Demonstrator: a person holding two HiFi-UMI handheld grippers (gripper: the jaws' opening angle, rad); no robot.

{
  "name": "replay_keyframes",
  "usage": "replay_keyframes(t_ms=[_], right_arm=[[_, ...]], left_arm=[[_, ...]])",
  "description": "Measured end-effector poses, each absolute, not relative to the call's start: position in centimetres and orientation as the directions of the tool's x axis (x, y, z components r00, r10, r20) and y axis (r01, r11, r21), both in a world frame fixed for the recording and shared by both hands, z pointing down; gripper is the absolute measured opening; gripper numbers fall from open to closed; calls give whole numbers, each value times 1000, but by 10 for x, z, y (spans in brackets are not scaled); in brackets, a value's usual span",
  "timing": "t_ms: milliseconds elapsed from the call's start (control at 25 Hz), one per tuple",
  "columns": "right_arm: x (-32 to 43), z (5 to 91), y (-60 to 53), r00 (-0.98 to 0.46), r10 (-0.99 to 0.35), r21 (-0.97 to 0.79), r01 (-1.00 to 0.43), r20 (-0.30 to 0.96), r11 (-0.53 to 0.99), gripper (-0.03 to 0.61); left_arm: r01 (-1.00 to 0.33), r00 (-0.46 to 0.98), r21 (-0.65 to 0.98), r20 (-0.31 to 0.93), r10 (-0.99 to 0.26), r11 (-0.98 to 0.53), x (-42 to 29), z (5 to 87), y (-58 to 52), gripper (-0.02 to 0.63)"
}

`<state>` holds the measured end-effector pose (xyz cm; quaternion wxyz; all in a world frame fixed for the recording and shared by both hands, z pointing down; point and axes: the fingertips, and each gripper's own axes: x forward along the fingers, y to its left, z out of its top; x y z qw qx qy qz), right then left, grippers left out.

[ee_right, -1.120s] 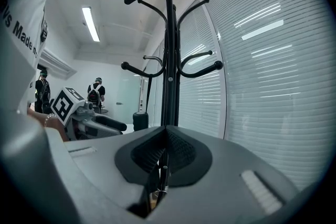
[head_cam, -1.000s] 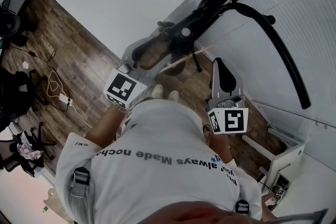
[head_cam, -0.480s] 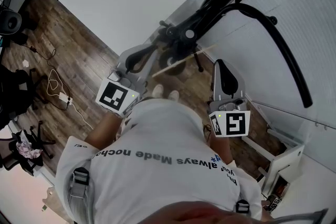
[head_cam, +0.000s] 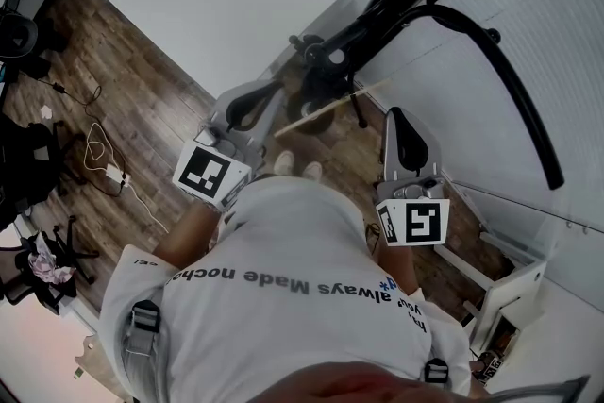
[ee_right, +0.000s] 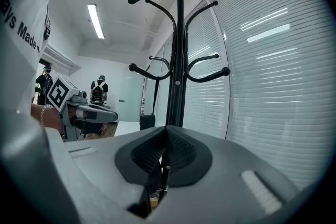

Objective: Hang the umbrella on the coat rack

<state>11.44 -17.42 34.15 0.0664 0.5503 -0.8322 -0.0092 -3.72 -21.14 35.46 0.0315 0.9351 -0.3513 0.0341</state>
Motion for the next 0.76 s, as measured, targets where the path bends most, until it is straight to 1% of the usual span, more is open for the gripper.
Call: replay_keyframes(t_ms=[760], right_arm=[[119,346,-173,-382,-918,80,-917,109,391,2]], left_arm=[[-655,755,50,94,-649,-754,-32,359,-212,9]])
